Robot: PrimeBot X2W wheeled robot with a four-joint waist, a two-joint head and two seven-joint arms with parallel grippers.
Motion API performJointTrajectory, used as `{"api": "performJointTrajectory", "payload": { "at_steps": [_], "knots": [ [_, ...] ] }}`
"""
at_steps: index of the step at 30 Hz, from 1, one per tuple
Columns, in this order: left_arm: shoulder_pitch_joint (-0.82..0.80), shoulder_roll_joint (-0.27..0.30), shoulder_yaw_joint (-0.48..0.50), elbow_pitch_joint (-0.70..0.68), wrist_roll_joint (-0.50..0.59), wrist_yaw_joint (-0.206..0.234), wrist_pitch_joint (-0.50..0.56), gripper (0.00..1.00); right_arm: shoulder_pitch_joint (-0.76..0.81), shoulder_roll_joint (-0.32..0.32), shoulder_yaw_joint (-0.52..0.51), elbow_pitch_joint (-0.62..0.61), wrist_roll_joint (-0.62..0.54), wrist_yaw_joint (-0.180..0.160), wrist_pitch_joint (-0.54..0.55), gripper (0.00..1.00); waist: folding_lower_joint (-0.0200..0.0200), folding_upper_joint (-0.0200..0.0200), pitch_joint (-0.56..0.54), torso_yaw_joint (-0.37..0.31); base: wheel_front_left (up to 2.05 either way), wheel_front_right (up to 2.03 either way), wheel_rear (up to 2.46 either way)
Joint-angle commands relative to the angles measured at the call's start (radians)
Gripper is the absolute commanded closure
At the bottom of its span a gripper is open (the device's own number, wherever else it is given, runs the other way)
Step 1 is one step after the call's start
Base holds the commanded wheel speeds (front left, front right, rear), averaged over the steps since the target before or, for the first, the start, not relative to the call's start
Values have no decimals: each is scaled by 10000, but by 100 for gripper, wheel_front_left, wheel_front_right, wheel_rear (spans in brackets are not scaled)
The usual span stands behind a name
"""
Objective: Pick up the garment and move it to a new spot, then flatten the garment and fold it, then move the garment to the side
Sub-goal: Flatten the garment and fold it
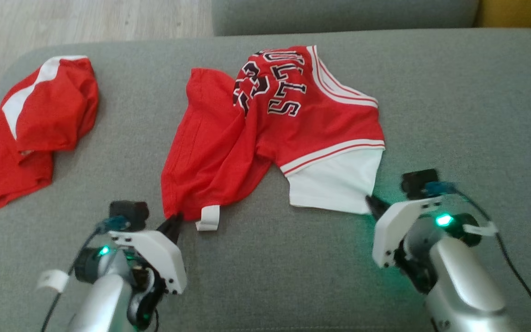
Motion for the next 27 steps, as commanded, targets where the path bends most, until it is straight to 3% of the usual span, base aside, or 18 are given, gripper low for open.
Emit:
{"api": "performJointTrajectory", "payload": {
  "at_steps": [1, 8, 16, 21, 27],
  "knots": [
    [-399, 161, 539, -371, -259, -94, -88, 100, -209, -14, -42, -423, 371, 67, -300, 100, 0, 0, -181, -58, 0, 0, 0],
    [487, 197, 1538, -2418, -2150, -367, 484, 100, -118, -14, -1157, -2108, 2422, 67, -565, 100, 0, 0, -665, -118, 0, 0, 0],
    [1934, 96, 2173, -6877, -5112, -534, 2110, 100, 470, -14, -3181, -6374, 4574, 67, 662, 100, 0, 0, -1024, -39, 0, 0, 0],
    [2244, 169, 2394, -9396, -6131, -224, 2910, 100, 469, -14, -4579, -9027, 5164, 67, 1853, 100, 0, 0, -1075, 9, 0, 0, 0],
    [1880, 301, 2521, -11239, -6828, 219, 3631, 100, -430, -14, -5759, -10563, 5486, 67, 3122, 100, 0, 0, -987, 3, 0, 0, 0]
  ]
}}
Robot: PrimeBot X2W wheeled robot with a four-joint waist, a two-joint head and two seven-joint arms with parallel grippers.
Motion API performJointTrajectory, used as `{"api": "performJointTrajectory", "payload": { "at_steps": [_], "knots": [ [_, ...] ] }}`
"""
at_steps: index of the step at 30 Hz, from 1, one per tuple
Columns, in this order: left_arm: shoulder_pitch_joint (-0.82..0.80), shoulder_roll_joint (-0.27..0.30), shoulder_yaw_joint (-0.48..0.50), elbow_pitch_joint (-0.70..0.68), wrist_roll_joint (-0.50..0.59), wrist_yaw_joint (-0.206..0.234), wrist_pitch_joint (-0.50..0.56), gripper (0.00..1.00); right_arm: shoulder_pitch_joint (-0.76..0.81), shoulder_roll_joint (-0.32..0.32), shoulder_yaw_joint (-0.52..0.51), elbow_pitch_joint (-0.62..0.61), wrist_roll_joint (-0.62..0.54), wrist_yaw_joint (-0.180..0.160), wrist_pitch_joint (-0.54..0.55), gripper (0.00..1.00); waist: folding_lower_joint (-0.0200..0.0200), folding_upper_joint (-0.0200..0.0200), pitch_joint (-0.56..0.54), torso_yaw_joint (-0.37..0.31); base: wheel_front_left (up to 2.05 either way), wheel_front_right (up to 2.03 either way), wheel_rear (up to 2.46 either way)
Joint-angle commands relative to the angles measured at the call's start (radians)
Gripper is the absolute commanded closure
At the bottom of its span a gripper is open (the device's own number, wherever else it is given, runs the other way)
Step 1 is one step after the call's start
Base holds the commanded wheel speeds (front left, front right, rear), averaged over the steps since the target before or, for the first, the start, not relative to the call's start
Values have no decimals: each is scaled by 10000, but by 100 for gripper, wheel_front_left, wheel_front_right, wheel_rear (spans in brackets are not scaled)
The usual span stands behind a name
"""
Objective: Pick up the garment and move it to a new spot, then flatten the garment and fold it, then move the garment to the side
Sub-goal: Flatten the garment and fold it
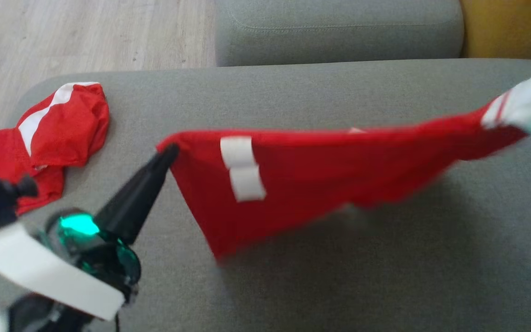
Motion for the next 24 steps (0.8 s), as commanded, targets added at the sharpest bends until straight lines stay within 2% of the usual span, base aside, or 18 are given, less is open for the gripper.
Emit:
{"api": "performJointTrajectory", "payload": {
  "at_steps": [1, 4, 7, 10, 14, 19, 22, 24],
  "knots": [
    [-764, 190, 446, -508, -82, 62, 81, 100, -820, -49, 174, -483, 65, 67, 214, 100, 0, 0, 21, 13, 0, 0, 0],
    [-1538, 368, 539, -911, -342, 396, 564, 100, -1782, -49, -246, -744, -131, 67, 1032, 100, 0, 0, 218, 39, 0, 0, 0],
    [-2643, 534, 542, -736, -573, 690, 1054, 100, -2900, -49, -324, -572, -546, 67, 1739, 100, 0, 0, 522, 72, 0, 0, 0],
    [-3913, 788, 488, -31, -580, 893, 1521, 100, -4075, -49, -24, -16, -1299, 67, 2267, 100, 0, 0, 1070, 59, 0, 0, 0],
    [-5877, 999, 298, 1676, -271, 948, 1811, 100, -5575, -49, 600, 1411, -2688, 67, 2367, 100, 0, 0, 2009, 102, 0, 0, 0],
    [-8527, 722, -117, 5134, 860, 934, 1058, 100, -7205, -51, 1194, 3999, -4376, 67, 1328, 100, 0, 0, 2836, 190, 0, 0, 0],
    [-10158, 480, -268, 7176, 1803, 713, -223, 100, -8599, -50, 1066, 5681, -4863, 67, -127, 100, 0, 0, 3318, 156, 0, 0, 0],
    [-11174, 279, -218, 8356, 2343, 488, -1502, 100, -9483, -50, 1060, 6710, -4929, 67, -1286, 100, 0, 0, 3564, 90, 0, 0, 0]
  ]
}}
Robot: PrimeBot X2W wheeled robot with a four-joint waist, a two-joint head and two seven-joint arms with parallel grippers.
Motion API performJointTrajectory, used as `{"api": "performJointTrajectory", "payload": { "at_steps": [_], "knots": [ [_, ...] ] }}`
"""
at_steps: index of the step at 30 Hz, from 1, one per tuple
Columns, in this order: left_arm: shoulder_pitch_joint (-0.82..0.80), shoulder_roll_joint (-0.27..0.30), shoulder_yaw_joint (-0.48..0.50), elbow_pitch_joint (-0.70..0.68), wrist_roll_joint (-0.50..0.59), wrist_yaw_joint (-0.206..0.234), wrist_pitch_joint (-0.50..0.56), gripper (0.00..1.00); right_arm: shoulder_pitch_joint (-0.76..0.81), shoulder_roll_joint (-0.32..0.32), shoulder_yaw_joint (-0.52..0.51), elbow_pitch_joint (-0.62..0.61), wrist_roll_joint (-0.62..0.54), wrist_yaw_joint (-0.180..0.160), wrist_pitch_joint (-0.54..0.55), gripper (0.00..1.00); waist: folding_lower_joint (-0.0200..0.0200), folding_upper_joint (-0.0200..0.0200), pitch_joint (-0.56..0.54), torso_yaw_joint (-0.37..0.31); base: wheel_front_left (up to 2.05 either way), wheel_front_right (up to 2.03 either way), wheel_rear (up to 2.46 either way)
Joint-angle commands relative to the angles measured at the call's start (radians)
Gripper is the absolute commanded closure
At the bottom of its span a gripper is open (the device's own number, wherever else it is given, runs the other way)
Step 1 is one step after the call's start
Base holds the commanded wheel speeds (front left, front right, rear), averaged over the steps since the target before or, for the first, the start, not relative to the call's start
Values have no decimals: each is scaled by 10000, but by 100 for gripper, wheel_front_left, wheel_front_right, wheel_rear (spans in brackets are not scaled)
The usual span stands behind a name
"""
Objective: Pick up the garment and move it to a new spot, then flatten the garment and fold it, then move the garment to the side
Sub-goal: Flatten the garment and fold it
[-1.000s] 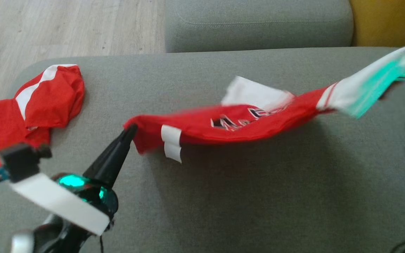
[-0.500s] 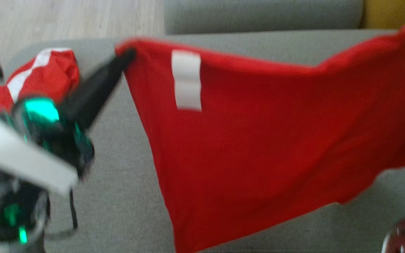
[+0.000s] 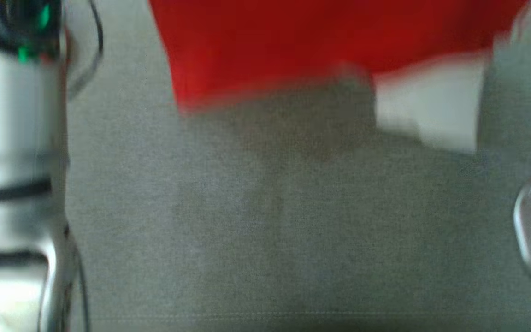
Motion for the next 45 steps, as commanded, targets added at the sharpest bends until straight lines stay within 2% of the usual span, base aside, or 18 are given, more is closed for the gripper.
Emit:
{"api": "performJointTrajectory", "payload": {
  "at_steps": [1, 6, 7, 8, 12, 17, 21, 25, 30, 39, 42, 45],
  "knots": [
    [-1300, 244, 321, 556, 612, -281, -1237, 100, -1396, 21, 242, 400, 65, 67, -1138, 100, -5, 1, 573, -118, 0, 0, 0],
    [-2745, 5, 314, 2699, 1282, -905, -3652, 100, -2679, 21, 732, 2435, 265, 67, -3544, 100, -5, 1, 1108, -380, 0, 0, 0],
    [-2812, -102, 169, 3428, 1375, -1155, -4298, 100, -2565, 21, 1119, 2983, 410, 67, -4112, 100, -5, 1, 1160, -413, 0, 0, 0],
    [-2683, -164, 37, 3756, 1372, -1275, -4492, 100, -2349, 21, 1297, 3180, 544, 67, -4340, 100, -5, 1, 1140, -419, 0, 0, 0],
    [-1371, -267, -810, 4726, 1341, -1557, -4777, 100, -482, 21, 1930, 3575, 951, 67, -4890, 100, -5, 1, 772, -416, 0, 0, 0],
    [341, -64, -1570, 4455, 809, -1605, -4794, 100, 2067, 4, 2287, 3032, 1248, 67, -4926, 100, -5, 1, 390, -408, 0, 0, 0],
    [2098, 777, -2061, 3158, 221, -1609, -4831, 100, 4765, -362, 2624, 1482, 1639, 67, -4355, 100, -5, 1, 367, -334, 0, 0, 0],
    [4315, 1398, -2453, 1966, 46, -1608, -4959, 100, 7768, -673, 2479, -90, 2017, 67, -3859, 100, -5, 1, -228, -192, 0, 0, 0],
    [6996, 1679, -2418, -82, -526, -1154, -4773, 100, 10916, -620, 2132, -2506, 2195, 67, -2899, 100, -5, 1, -725, -59, 0, 0, 0],
    [11104, 2497, -1871, -4805, -1561, 541, -3960, 100, 15194, -53, 716, -6478, 2661, 67, -1129, 100, -5, 1, -1209, 200, 0, 0, 0],
    [11954, 2728, -1808, -5912, -1781, 968, -3636, 100, 15979, 5, 450, -7305, 3013, 67, -724, 100, -5, 1, -1101, 183, 0, 0, 0],
    [12101, 2823, -1839, -6315, -1921, 1174, -3327, 100, 15766, 16, 290, -7382, 3219, 67, -523, 100, -5, 1, -850, 129, 0, 0, 0]
  ]
}}
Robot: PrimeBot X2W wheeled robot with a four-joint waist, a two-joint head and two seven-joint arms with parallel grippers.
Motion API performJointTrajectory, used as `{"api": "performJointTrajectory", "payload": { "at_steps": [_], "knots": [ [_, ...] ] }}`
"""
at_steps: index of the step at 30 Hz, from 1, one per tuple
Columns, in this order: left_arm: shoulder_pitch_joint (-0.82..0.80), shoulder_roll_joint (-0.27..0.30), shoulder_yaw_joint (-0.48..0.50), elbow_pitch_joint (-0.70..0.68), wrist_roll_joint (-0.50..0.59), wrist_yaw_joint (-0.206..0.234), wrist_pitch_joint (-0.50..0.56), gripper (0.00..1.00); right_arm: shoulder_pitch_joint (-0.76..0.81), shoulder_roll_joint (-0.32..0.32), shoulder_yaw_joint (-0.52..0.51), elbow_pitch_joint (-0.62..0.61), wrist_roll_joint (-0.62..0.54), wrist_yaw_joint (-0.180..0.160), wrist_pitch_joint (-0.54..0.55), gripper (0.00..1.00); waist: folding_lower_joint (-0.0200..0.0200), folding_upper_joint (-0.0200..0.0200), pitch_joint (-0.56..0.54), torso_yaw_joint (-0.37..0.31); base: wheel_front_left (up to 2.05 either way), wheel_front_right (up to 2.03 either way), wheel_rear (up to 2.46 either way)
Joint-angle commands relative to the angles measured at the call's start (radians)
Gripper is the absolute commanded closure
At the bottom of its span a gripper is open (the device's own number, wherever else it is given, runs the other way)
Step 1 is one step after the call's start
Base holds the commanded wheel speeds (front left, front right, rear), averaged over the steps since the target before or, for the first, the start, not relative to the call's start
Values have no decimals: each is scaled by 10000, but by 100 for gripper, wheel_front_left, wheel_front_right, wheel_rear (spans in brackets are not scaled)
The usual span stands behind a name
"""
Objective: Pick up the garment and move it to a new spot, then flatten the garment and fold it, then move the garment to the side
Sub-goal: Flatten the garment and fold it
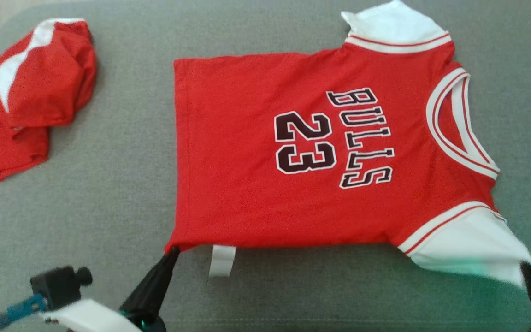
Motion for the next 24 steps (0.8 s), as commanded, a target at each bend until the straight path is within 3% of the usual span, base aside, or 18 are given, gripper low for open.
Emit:
{"api": "performJointTrajectory", "payload": {
  "at_steps": [1, 14, 24],
  "knots": [
    [-666, 220, 404, -352, 58, 86, 68, 100, -861, -146, 97, -272, 53, 67, 97, 100, 1, 0, 198, -56, 0, 0, 0],
    [-4298, 169, 375, 1427, -65, 665, 1929, 100, -6121, -566, 574, 1629, -1710, 67, 2622, 100, 1, 0, 960, 30, 0, 0, 0],
    [-5912, 456, -236, 3033, 725, 592, 2592, 100, -8707, -966, 1040, 3863, -3034, 67, 2383, 100, 1, 0, 1331, 46, 0, 0, 0]
  ]
}}
